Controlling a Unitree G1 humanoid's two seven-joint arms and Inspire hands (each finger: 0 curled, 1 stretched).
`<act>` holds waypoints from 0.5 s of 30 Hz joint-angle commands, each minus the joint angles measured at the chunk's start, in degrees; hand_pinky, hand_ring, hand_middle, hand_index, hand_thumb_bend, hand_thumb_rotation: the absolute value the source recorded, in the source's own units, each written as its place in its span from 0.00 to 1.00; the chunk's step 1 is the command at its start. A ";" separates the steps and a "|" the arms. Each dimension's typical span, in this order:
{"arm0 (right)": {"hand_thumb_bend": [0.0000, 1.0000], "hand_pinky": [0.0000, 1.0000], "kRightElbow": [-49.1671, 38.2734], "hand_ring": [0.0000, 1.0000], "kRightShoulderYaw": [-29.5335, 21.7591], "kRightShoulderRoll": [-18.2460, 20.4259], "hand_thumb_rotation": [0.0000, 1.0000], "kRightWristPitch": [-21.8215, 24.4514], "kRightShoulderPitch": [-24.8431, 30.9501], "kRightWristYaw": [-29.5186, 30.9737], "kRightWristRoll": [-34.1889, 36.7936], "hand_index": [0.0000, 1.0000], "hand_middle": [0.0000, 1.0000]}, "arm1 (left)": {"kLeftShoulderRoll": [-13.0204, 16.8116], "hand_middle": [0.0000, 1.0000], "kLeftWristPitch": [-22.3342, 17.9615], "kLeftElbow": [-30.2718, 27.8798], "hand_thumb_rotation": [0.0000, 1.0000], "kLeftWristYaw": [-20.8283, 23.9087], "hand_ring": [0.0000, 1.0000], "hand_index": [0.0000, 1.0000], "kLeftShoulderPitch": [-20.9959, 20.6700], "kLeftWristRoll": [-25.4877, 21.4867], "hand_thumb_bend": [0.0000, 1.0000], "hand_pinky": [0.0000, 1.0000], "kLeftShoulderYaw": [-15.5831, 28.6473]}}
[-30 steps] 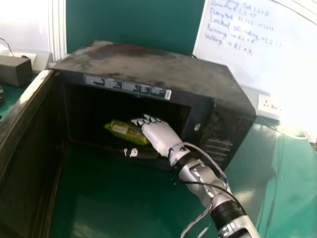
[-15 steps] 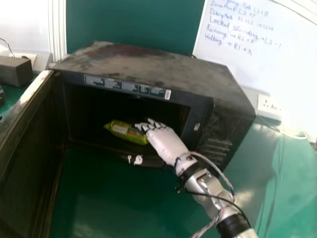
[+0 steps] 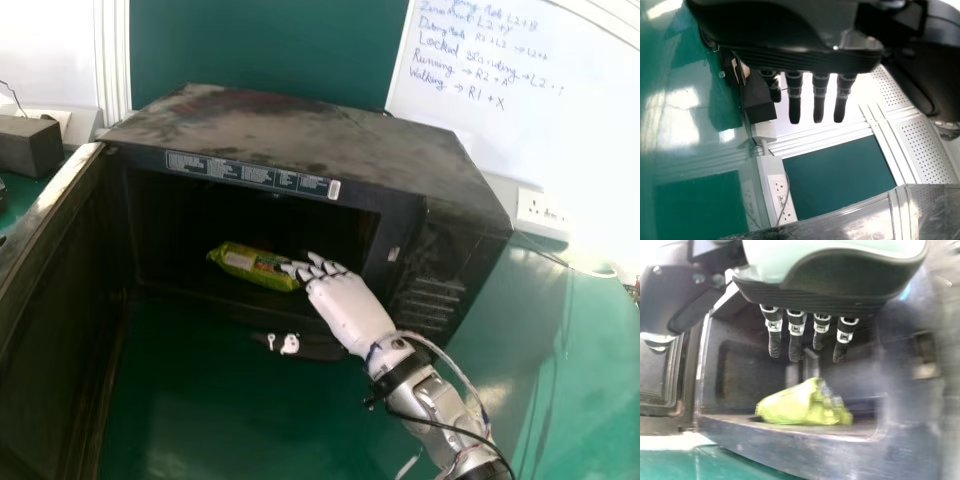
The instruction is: Put biscuit inside oven
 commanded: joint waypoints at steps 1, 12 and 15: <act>1.00 0.91 -1.54 0.91 -2.11 -1.63 0.48 0.46 2.11 -0.12 0.67 0.92 0.92 | 0.56 0.93 -0.85 0.27 0.81 -0.23 0.90 0.92 0.05 -0.13 1.00 0.73 0.27; 1.00 0.89 -11.04 0.91 -7.17 -4.29 0.51 0.24 9.49 2.81 2.05 0.93 0.93 | 0.73 0.92 -1.84 0.94 0.77 -0.08 0.90 0.91 -0.18 0.48 1.00 0.73 0.06; 1.00 0.88 -12.83 0.91 -8.54 -4.80 0.51 -0.13 11.33 3.25 2.39 0.93 0.93 | 0.77 0.92 -2.56 1.73 0.79 -0.32 0.89 0.91 -0.42 0.30 1.00 0.72 0.08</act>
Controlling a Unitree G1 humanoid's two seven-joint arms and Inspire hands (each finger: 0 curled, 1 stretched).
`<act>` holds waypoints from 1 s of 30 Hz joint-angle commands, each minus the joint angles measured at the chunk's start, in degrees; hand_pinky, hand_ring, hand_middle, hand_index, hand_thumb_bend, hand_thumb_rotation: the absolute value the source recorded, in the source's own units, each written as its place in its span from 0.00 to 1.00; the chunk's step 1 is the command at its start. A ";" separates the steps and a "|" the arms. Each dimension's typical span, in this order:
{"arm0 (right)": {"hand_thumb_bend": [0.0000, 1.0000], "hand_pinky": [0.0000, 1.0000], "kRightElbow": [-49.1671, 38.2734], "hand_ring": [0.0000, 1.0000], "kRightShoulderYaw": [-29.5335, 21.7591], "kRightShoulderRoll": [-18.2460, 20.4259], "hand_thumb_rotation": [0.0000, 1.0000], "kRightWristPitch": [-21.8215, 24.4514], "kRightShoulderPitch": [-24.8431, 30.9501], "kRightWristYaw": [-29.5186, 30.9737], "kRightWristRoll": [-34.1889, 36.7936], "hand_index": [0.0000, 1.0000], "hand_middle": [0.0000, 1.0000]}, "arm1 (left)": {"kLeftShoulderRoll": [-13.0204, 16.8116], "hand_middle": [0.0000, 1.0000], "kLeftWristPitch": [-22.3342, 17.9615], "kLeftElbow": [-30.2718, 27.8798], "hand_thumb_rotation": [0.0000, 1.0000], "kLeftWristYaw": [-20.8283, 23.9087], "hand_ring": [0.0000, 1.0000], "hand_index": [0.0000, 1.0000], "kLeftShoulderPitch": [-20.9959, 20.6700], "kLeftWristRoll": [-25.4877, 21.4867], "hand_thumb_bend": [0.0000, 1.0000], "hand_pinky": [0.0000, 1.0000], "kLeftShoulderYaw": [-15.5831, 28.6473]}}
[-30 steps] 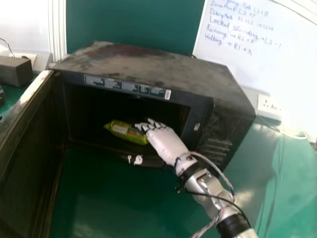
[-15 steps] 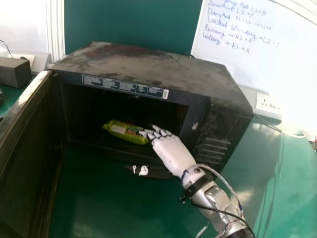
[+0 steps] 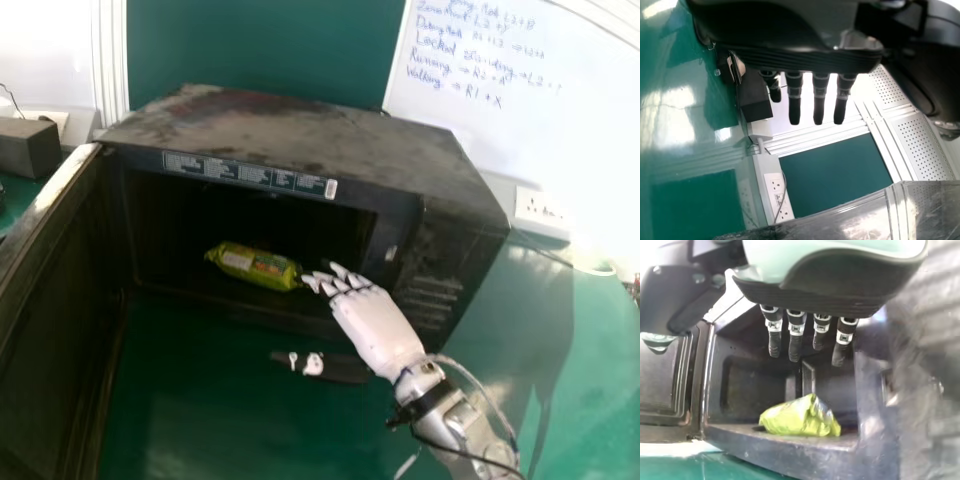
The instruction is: Put biscuit inside oven
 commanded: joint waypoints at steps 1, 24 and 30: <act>1.00 0.88 -1.03 0.91 -2.12 -1.47 0.51 0.49 2.04 0.46 0.99 0.93 0.93 | 0.67 0.92 -1.13 0.97 0.80 -0.27 0.89 0.91 -0.27 0.16 1.00 0.71 0.04; 1.00 0.88 -9.62 0.91 -10.24 -3.63 0.53 -2.65 15.31 0.55 2.47 0.93 0.93 | 0.80 0.93 -2.35 2.10 0.81 -0.33 0.90 0.91 -0.81 0.28 1.00 0.74 -0.26; 1.00 0.89 -10.87 0.92 -12.99 -3.90 0.53 -4.36 19.94 -0.95 3.05 0.93 0.93 | 0.85 0.91 -2.44 2.45 0.82 -0.60 0.88 0.91 -1.08 -0.34 1.00 0.73 -0.02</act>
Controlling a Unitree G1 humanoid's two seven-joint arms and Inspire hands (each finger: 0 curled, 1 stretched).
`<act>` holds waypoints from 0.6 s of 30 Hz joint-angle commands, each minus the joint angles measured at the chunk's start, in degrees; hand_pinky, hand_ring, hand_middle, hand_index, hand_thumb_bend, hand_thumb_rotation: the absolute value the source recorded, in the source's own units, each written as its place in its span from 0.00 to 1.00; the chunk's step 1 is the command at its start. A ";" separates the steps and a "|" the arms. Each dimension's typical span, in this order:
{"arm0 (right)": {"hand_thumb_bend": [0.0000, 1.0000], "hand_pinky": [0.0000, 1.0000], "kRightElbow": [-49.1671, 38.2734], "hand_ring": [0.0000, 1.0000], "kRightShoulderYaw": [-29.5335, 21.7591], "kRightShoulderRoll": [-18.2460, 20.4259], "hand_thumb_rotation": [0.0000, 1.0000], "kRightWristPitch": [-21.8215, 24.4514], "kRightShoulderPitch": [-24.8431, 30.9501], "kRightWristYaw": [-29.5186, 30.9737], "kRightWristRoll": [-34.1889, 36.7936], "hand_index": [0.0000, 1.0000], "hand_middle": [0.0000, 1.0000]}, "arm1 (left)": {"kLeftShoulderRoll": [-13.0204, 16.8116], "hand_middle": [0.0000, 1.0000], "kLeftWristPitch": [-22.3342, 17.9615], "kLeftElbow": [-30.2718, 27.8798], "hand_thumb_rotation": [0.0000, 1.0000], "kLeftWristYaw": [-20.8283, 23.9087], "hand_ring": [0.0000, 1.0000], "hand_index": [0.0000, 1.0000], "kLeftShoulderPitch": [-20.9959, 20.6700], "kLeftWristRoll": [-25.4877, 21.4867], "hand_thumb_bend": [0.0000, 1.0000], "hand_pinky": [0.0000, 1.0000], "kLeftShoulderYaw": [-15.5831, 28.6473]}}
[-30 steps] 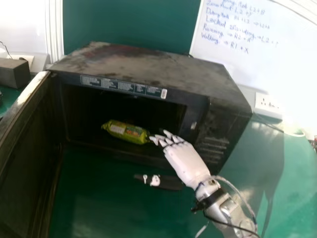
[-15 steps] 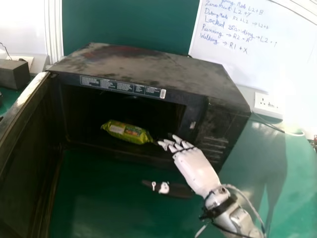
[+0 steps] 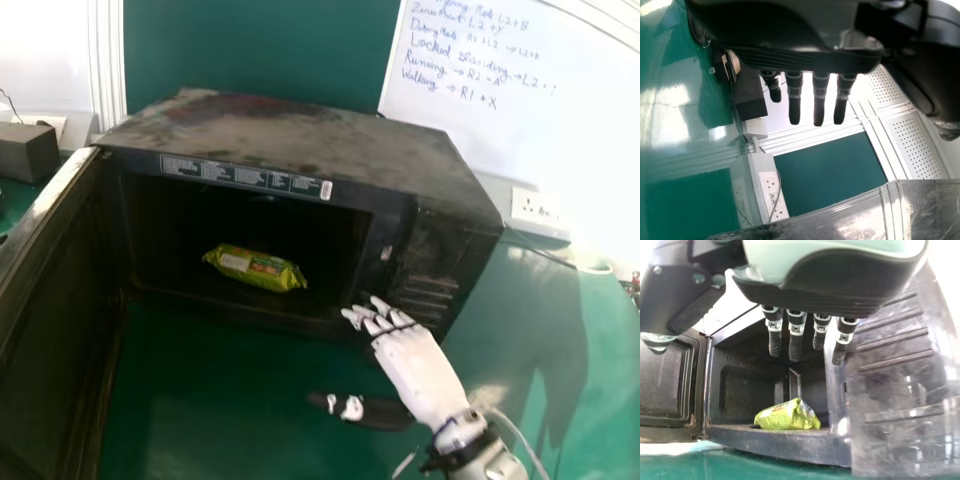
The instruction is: Put biscuit inside oven
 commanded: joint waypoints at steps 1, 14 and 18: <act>1.00 0.88 -0.47 0.91 -2.02 -0.49 0.53 -0.12 2.59 -0.95 1.29 0.93 0.93 | 0.84 0.91 -0.79 0.71 0.82 -0.33 0.88 0.91 -0.17 -0.11 1.00 0.73 0.16; 0.99 0.86 -1.44 0.90 -6.31 2.07 0.55 -4.09 10.01 1.35 15.53 0.94 0.93 | 1.40 0.90 -5.72 4.63 0.86 -2.82 0.86 0.91 -0.66 -1.82 1.00 0.74 0.70; 0.99 0.87 -1.33 0.89 -7.79 3.03 0.58 -5.96 11.83 3.55 22.89 0.94 0.92 | 1.54 0.89 -5.68 4.81 0.86 -2.74 0.87 0.91 -0.42 -2.04 1.00 0.75 0.81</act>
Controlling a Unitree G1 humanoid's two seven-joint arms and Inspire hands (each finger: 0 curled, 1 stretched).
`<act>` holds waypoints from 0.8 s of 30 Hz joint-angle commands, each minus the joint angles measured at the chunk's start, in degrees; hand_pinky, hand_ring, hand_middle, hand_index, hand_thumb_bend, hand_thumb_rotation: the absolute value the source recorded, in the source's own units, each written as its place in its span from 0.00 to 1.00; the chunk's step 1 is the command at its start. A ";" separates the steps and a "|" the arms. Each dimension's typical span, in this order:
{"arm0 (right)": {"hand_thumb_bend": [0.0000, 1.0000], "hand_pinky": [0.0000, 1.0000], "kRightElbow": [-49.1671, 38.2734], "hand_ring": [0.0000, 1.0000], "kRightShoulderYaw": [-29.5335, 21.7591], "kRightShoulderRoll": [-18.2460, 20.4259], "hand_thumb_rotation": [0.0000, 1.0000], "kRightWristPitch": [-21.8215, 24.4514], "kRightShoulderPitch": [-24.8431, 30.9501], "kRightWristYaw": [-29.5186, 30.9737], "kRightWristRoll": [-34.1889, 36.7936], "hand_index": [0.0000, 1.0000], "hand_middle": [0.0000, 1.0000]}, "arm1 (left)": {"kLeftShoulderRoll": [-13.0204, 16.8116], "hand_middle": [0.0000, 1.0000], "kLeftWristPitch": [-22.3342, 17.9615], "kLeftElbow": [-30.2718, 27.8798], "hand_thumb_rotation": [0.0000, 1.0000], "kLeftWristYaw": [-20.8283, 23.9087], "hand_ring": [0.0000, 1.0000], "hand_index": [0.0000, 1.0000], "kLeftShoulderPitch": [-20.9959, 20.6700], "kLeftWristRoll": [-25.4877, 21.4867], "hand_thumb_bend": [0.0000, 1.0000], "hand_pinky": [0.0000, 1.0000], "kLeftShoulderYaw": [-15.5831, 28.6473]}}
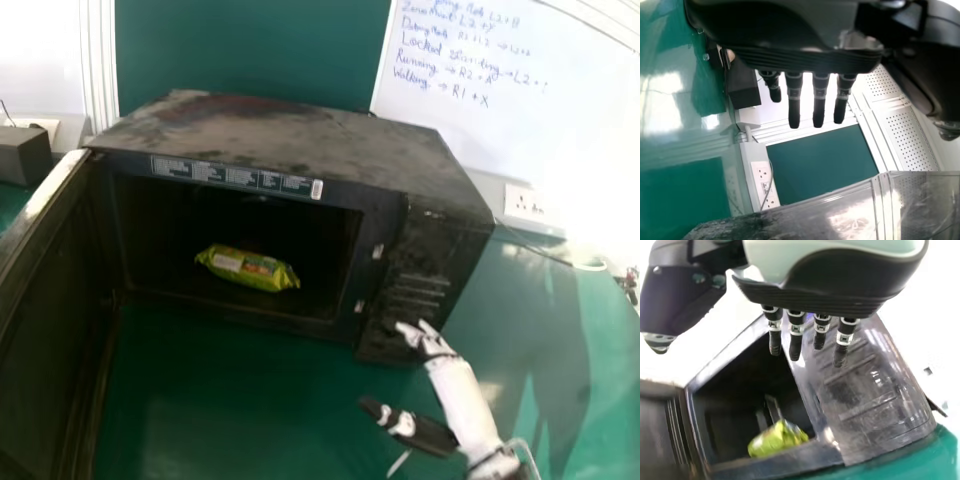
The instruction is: Put biscuit inside oven
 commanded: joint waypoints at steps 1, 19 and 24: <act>1.00 0.88 -0.08 0.89 -1.10 0.88 0.58 -1.61 1.38 1.99 5.21 0.94 0.92 | 0.66 0.89 -0.09 0.34 0.86 -0.12 0.87 0.91 0.19 -0.64 1.00 0.77 0.65; 0.94 0.90 4.14 0.89 -3.48 15.64 0.80 1.57 3.71 16.39 41.87 0.96 0.93 | 1.54 0.95 -13.11 10.23 1.00 -7.59 0.93 0.97 -0.30 -5.04 1.00 0.82 -0.13; 0.97 0.90 2.45 0.90 -5.53 18.27 0.83 6.20 3.71 17.47 46.57 0.95 0.93 | 1.90 0.96 -19.22 15.42 1.00 -11.96 0.95 0.96 -1.65 -7.46 1.00 0.87 -0.07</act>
